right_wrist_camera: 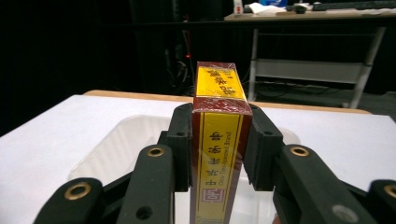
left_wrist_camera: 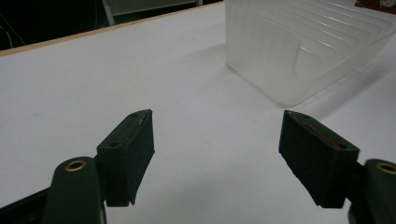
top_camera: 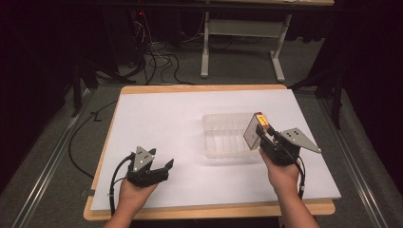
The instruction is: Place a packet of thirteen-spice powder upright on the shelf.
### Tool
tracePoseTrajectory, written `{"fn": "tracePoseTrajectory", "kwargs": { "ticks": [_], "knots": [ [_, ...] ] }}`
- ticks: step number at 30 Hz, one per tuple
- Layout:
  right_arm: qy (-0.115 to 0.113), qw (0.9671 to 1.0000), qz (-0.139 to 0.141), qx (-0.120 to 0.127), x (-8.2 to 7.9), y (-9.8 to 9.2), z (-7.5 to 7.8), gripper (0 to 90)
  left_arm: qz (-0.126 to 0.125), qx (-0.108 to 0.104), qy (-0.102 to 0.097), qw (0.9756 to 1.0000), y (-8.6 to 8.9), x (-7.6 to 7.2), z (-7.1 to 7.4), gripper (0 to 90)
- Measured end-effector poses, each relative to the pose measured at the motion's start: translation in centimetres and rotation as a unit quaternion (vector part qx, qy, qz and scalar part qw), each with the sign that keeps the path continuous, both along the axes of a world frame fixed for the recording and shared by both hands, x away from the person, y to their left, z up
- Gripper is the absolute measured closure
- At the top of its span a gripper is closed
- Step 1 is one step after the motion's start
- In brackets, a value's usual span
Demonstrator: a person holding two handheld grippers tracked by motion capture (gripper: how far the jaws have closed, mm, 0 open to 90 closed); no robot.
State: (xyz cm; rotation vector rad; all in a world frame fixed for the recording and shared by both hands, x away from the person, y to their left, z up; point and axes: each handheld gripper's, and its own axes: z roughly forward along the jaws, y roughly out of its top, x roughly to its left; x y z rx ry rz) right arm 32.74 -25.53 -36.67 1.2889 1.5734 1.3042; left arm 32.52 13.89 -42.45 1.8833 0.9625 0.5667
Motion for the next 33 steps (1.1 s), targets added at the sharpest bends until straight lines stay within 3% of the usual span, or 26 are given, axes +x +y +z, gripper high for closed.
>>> {"fn": "tracePoseTrajectory", "kwargs": {
  "ticks": [8, 14, 25, 33],
  "knots": [
    [0.006, 0.9995, -0.028, -0.016, 2.1, 1.0, -0.2, 68.4, -0.01, 0.008, 0.001, 0.9999, -0.5, -0.1, -0.2, 26.6],
    [0.011, 0.9991, -0.04, -0.013, 3.4, 1.6, -0.4, 68.4, -0.009, 0.007, 0.001, 0.9999, -0.4, -0.1, -0.1, 26.4],
    [0.011, 0.9973, -0.073, -0.008, 4.4, 1.9, -0.9, 68.4, -0.014, 0.016, 0.005, 0.9998, -0.7, -0.1, -0.1, 26.4],
    [0.009, 0.9955, -0.092, -0.023, 4.6, 3.0, -1.3, 68.3, -0.019, 0.021, 0.007, 0.9996, -0.8, -0.1, -0.2, 26.1]
  ]
}}
